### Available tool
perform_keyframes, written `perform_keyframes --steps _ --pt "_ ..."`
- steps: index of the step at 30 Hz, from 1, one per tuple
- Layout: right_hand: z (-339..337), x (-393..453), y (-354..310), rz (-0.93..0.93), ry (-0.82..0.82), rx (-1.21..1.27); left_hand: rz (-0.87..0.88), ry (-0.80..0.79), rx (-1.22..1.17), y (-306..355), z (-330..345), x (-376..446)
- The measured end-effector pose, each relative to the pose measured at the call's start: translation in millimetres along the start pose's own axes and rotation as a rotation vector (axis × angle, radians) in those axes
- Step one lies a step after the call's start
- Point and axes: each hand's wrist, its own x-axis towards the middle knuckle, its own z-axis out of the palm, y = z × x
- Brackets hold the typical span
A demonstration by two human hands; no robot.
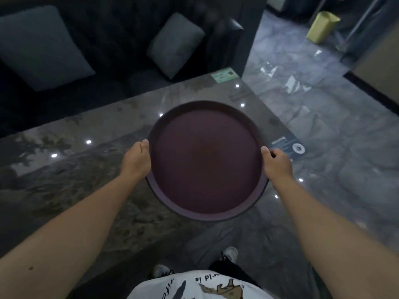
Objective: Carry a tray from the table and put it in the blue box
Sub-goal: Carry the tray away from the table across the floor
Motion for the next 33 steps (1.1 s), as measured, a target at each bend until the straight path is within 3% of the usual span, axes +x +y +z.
perform_keyframes --steps 16,29,33 --pt "-209.7 100.2 173.5 0.283 0.29 -0.018 0.28 -0.277 0.039 245.8 236.0 15.4" --pt "-271.8 138.5 253.1 0.496 0.512 0.023 0.523 -0.486 0.069 384.7 364.3 51.8" --pt "-285.3 156.7 274.3 0.557 0.513 0.034 0.563 -0.525 0.124 417.0 403.1 58.0"
